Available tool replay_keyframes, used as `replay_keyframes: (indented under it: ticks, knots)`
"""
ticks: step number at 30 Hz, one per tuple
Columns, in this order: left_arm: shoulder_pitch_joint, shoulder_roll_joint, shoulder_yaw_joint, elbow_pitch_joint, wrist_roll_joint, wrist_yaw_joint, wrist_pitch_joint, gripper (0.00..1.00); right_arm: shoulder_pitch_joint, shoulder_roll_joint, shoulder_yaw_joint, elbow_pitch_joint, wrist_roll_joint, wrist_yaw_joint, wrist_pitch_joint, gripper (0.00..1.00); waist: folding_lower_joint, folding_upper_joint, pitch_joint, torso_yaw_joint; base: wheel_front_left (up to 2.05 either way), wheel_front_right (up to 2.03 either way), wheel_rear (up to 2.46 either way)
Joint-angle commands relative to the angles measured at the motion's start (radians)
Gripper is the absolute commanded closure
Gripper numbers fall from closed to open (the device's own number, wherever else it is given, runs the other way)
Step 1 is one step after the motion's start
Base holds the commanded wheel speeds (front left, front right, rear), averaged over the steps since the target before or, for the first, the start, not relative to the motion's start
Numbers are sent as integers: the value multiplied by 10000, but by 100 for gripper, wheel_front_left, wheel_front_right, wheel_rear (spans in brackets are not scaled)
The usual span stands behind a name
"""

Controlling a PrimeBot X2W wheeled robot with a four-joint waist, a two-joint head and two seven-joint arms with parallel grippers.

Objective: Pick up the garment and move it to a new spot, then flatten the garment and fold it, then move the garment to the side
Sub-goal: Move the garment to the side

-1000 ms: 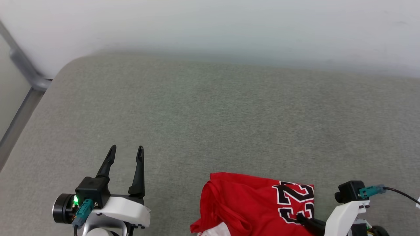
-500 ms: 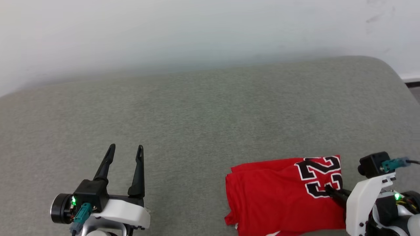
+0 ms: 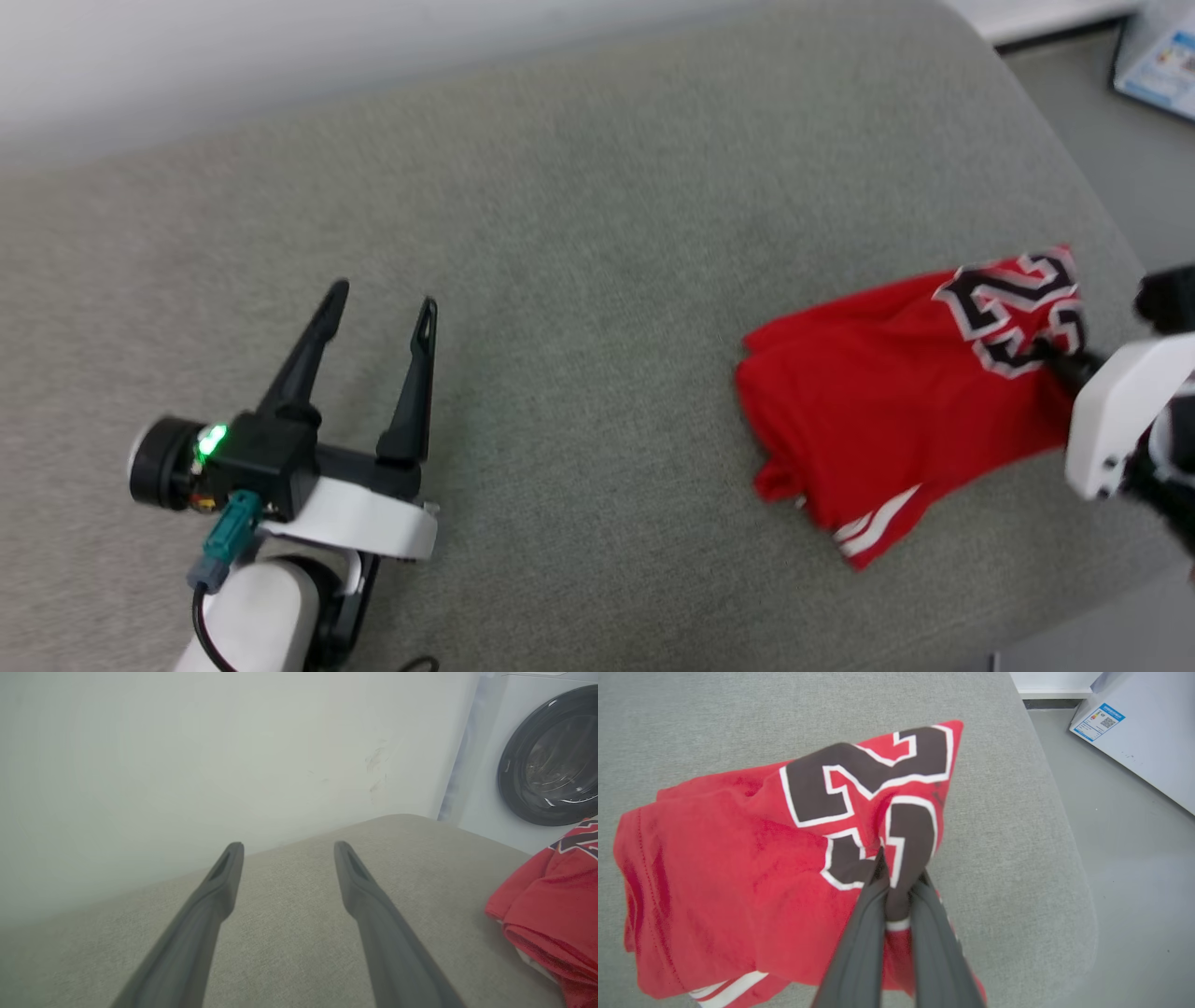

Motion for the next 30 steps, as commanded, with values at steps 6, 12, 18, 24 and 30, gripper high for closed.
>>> replay_keyframes:
  ticks: [6, 12, 18, 24, 30]
  knots:
    - [-985, 429, -127, -776, 320, -241, 473, 0, -1651, -505, -936, 1259, -612, -8, -852, 100, -1, 0, 2264, -290, 0, 0, 0]
    - [-1700, 559, -321, -1184, 450, -445, 732, 0, -2496, -1036, -2271, 2429, -1395, -8, -1430, 100, -1, 0, 3027, 96, 0, 0, 0]
    - [-2137, 628, -469, -1316, 533, -590, 798, 0, -2906, -1034, -3320, 3120, -2029, -9, -2034, 100, -1, 0, 3445, 379, 0, 0, 0]
    - [-2269, 623, -536, -1272, 516, -582, 768, 0, -3173, -688, -3996, 3943, -2685, -9, -2789, 54, -1, 0, 3664, 544, 0, 0, 0]
    - [-2175, 553, -578, -1009, 412, -534, 582, 0, -3312, -383, -4973, 4556, -3759, -9, -3736, 0, -1, 0, 3426, 691, 0, 0, 0]
